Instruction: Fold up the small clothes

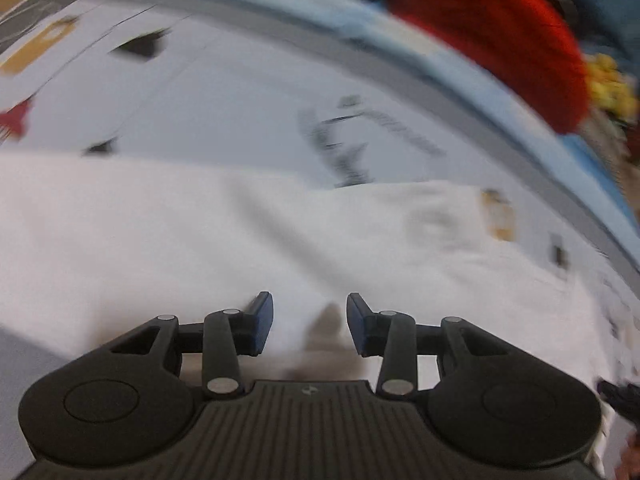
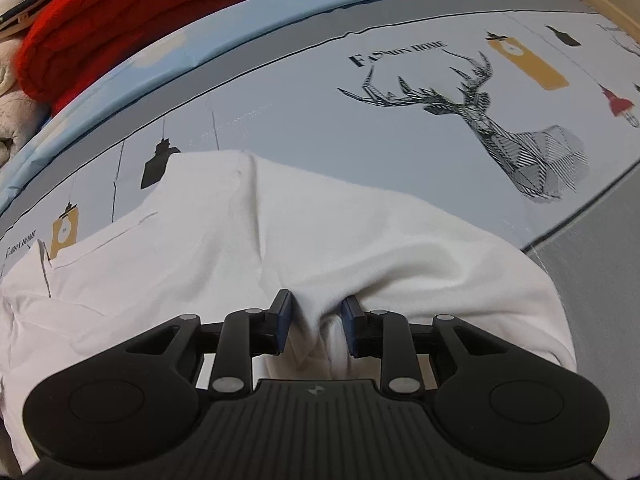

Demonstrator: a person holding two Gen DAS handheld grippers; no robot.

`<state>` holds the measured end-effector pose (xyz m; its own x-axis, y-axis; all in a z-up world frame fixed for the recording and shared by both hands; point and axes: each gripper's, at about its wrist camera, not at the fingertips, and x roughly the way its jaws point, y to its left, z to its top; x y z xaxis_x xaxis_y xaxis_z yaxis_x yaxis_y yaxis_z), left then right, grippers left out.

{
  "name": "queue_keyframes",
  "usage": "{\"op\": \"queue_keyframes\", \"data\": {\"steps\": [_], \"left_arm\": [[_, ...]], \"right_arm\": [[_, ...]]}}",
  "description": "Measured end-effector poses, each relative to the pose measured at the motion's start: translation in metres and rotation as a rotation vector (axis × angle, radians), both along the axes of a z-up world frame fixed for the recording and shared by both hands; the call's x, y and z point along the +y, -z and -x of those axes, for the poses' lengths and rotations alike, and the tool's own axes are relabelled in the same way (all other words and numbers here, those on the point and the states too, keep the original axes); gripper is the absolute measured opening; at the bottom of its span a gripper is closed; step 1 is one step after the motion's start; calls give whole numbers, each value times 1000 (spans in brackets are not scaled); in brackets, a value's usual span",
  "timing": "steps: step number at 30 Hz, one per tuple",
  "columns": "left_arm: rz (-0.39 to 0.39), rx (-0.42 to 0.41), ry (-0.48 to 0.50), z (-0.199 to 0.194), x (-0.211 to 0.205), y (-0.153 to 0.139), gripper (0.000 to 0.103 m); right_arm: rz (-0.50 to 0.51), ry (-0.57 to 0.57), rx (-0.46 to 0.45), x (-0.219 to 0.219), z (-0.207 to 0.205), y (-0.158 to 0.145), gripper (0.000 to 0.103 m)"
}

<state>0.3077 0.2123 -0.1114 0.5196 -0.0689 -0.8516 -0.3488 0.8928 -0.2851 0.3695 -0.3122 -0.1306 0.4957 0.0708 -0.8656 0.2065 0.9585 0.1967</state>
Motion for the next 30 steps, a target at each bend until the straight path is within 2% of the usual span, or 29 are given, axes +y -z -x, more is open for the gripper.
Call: {"op": "queue_keyframes", "data": {"steps": [2, 3, 4, 5, 6, 8, 11, 12, 14, 16, 18, 19, 20, 21, 22, 24, 25, 30], "left_arm": [[-32, 23, 79, -7, -15, 5, 44], [-65, 59, 103, -10, -20, 12, 36], [-101, 80, 109, -12, -21, 18, 14], [-160, 79, 104, -11, -21, 19, 3], [-214, 78, 90, -11, -19, 18, 3], [-290, 95, 23, -14, -10, 17, 1], [-286, 101, -6, -16, -5, 10, 0], [-262, 60, 3, -17, -9, 3, 0], [-193, -27, 70, -16, -25, -11, 3], [-119, -75, 172, -15, -45, -18, 9], [-50, -46, 245, -14, -59, -12, 25], [-35, 5, 259, -13, -64, -4, 43], [-40, 86, 265, -14, -68, 10, 47], [-60, 128, 270, -14, -70, 20, 48], [-92, 102, 286, -12, -74, 20, 49], [-128, 119, 298, -12, -80, 15, 52], [-121, 120, 294, -10, -80, 15, 56], [-158, 125, 314, -8, -87, 23, 57]], "right_arm": [[11, -32, 6, 3, -5, 4, 31], [26, -51, 12, 6, -6, 7, 30], [43, -66, 17, 9, -7, 10, 23], [58, -77, 9, 11, -8, 12, 18], [69, -85, -2, 12, -10, 13, 13], [41, -92, -42, 10, -11, 14, 11], [-51, -105, -86, 5, -15, 17, 11], [-76, -123, -93, 4, -16, 18, 11], [-99, -145, -95, 1, -15, 14, 14], [-78, -123, -88, -3, -11, 1, 15], [-68, -86, -99, -12, -3, -16, 15], [-57, -63, -114, -19, 3, -25, 15], [-42, -35, -126, -27, 9, -34, 15], [-32, -9, -126, -36, 15, -39, 17], [-31, 15, -120, -46, 22, -44, 19], [-29, 61, -96, -67, 37, -45, 23], [-25, 82, -71, -79, 45, -45, 24], [-14, 106, 79, -125, 83, -23, 26]]}}
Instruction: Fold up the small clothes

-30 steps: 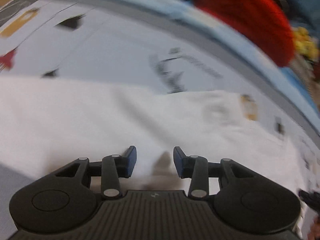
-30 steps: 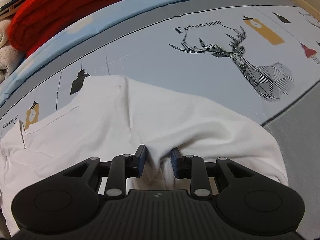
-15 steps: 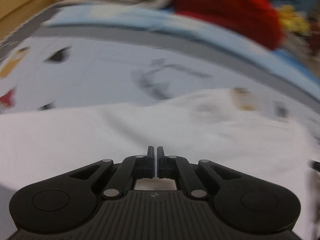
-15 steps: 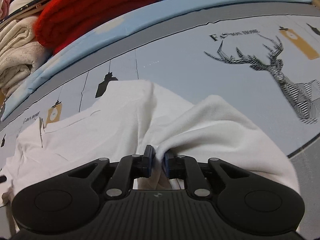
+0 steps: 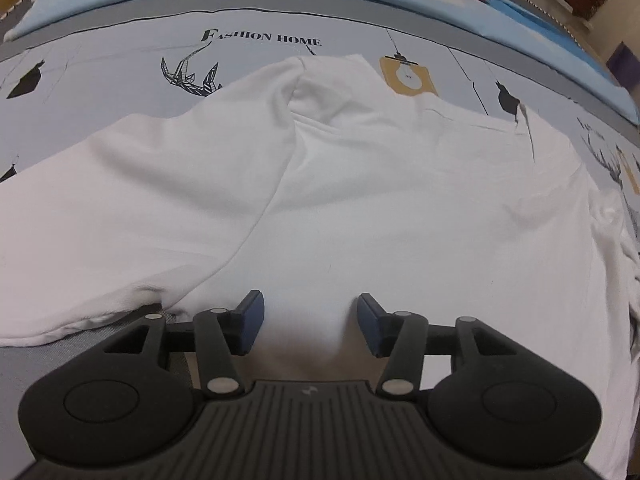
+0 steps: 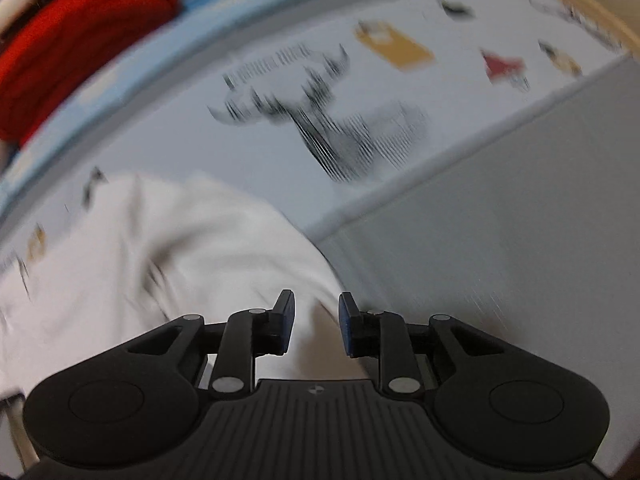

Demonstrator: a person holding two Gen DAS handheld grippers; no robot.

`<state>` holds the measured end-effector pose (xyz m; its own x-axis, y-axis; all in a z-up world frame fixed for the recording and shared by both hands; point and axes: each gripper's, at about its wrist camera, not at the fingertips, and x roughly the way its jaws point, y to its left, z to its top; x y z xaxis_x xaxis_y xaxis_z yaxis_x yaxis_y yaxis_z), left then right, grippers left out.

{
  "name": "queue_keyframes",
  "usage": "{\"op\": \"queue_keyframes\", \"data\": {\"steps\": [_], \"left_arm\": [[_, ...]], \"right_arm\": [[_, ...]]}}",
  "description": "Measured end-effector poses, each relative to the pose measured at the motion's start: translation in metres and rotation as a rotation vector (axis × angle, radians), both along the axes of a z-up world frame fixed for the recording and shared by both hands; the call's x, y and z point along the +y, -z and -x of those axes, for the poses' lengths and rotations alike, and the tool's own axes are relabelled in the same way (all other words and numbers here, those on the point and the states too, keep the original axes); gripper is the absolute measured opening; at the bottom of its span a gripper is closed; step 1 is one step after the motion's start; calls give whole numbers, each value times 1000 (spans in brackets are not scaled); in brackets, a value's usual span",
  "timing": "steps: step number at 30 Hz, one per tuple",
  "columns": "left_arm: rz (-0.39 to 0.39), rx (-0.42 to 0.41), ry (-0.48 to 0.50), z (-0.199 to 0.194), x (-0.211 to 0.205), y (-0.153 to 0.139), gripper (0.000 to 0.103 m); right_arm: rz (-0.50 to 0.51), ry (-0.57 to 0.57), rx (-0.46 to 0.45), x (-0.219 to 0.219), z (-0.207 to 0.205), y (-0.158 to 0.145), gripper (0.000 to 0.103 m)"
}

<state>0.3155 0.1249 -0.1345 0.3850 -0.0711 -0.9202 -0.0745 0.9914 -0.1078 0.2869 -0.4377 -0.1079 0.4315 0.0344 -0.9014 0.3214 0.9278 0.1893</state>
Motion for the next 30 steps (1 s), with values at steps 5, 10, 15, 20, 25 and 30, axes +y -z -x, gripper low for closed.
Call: {"op": "queue_keyframes", "data": {"steps": [5, 10, 15, 20, 25, 30], "left_arm": [[-22, -4, 7, 10, -4, 0, 57], [-46, -6, 20, 10, -9, 3, 60], [-48, -3, 25, 8, -10, 5, 63], [-58, -5, 31, 8, -13, 7, 65], [-49, -7, 35, 9, -11, 7, 65], [-41, -6, 39, 9, -9, 7, 65]], "right_arm": [[-76, -48, 105, -18, 26, 30, 26], [-112, -126, 91, -13, 41, 19, 26], [-64, -227, 145, -1, 48, 24, 26], [74, -288, 152, 16, 43, 31, 5], [503, -270, -150, 20, 29, -23, 5], [796, -336, -319, 35, 37, -43, 7]]}}
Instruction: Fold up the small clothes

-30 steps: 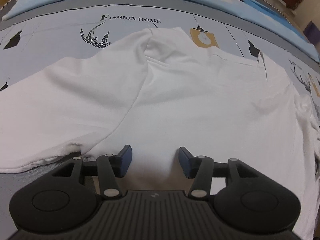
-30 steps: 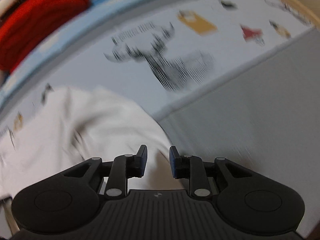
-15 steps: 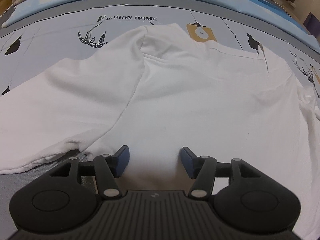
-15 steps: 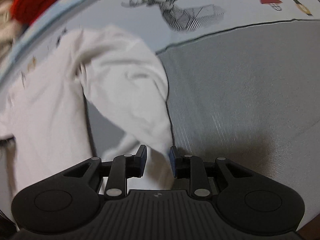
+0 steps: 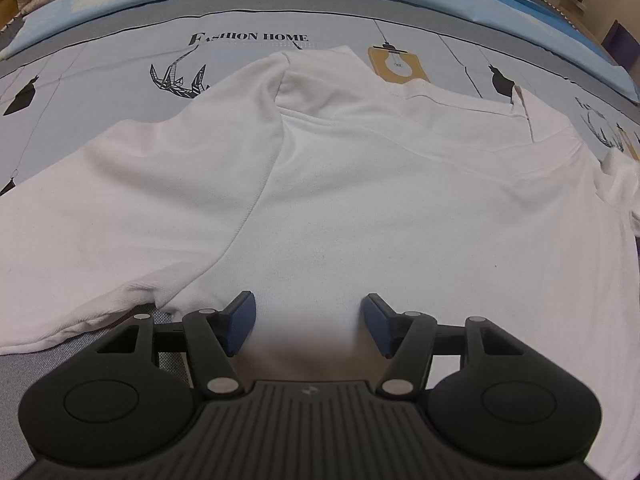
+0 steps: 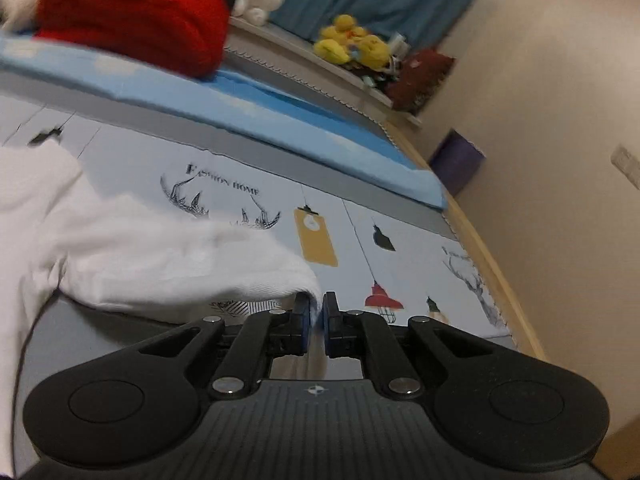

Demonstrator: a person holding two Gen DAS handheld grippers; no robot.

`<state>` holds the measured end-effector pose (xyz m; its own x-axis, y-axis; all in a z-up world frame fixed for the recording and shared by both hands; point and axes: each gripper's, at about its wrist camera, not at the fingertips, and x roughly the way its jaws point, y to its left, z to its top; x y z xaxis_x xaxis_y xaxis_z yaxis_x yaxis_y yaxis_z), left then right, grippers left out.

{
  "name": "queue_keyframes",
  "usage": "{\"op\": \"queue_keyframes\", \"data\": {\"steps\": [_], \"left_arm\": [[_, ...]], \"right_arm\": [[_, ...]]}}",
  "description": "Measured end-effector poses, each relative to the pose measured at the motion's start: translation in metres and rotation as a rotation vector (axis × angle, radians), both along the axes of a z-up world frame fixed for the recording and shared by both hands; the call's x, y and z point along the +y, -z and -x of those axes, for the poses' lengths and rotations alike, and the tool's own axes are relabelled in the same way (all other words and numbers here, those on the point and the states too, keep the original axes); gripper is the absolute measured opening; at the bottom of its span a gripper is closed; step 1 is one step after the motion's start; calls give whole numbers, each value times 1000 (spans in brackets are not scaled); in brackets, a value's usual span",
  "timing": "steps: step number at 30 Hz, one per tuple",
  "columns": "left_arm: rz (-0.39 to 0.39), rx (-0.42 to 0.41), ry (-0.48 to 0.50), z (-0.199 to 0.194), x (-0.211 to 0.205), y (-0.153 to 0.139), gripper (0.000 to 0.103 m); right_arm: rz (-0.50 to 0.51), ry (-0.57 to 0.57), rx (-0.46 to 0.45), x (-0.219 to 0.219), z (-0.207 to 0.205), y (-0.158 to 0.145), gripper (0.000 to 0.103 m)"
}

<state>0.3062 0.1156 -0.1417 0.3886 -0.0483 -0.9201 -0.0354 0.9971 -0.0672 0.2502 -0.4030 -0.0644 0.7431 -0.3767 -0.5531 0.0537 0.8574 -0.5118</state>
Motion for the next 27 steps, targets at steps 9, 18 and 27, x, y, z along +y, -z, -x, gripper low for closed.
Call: {"op": "queue_keyframes", "data": {"steps": [9, 18, 27], "left_arm": [[8, -1, -7, -1, 1, 0, 65], [0, -7, 8, -1, -1, 1, 69], [-20, -12, 20, -3, -5, 3, 73]], "right_arm": [[-680, 260, 302, -80, 0, 30, 21], [-1290, 585, 107, -155, 19, 22, 35], [-1530, 750, 109, -143, 20, 61, 35]]}}
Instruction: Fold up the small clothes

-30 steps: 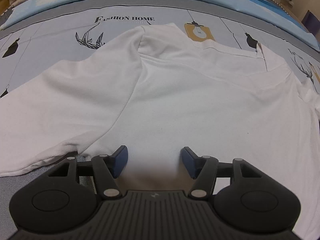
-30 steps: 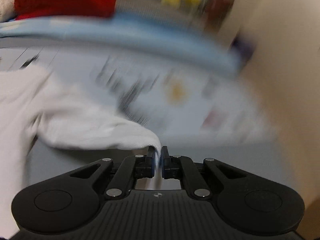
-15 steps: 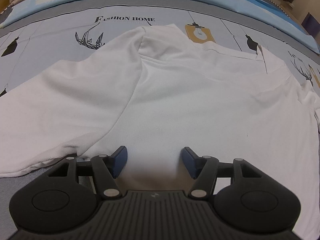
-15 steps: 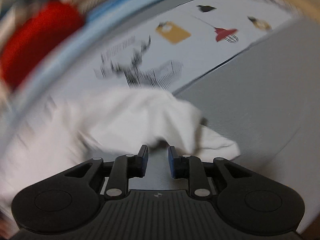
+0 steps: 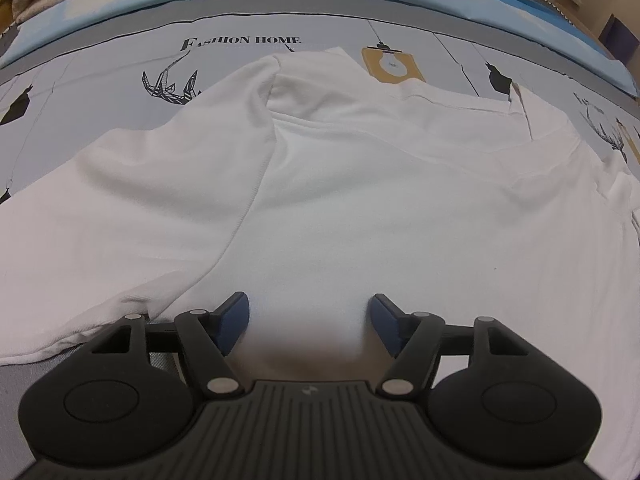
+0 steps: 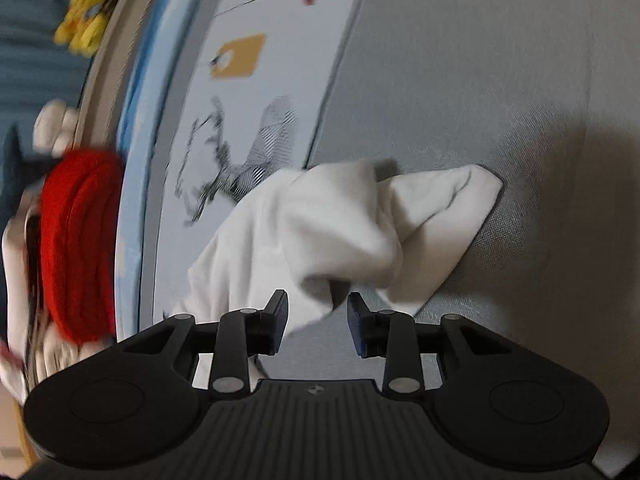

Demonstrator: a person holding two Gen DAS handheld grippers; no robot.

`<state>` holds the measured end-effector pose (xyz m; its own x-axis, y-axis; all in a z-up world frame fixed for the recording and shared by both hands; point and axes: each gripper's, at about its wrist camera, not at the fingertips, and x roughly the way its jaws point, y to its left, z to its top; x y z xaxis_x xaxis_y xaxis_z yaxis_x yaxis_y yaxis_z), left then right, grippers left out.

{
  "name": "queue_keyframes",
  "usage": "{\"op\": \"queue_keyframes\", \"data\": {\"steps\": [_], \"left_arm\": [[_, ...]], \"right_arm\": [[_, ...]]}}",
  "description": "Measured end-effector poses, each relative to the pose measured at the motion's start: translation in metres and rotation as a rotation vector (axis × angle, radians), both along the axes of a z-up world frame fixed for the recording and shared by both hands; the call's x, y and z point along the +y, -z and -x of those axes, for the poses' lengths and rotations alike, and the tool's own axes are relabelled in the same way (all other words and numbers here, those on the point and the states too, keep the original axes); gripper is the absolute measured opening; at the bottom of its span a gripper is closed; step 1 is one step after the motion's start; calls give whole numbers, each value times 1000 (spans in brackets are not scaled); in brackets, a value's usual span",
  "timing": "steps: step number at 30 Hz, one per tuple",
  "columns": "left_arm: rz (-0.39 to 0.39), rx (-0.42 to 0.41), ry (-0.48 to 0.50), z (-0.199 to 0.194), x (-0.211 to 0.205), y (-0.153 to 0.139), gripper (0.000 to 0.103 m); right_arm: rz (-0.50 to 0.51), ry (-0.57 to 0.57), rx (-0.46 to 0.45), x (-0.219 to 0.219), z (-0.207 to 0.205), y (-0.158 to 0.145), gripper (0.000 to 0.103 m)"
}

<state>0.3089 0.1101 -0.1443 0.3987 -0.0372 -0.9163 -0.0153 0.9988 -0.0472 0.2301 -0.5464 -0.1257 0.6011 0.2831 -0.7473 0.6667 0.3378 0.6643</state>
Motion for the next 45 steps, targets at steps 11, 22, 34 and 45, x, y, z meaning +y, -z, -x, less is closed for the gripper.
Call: {"op": "queue_keyframes", "data": {"steps": [11, 22, 34, 45], "left_arm": [[-10, -7, 12, -1, -2, 1, 74], [-8, -12, 27, -1, -1, 2, 75], [-10, -11, 29, -3, -2, 3, 78], [-26, -3, 42, -10, -6, 4, 85]], "right_arm": [[42, 208, 1, -22, -21, 25, 25], [719, -30, -584, 34, -42, -100, 6], [392, 58, -92, -44, -47, 19, 10], [119, 148, -311, -113, -52, 28, 21]]}}
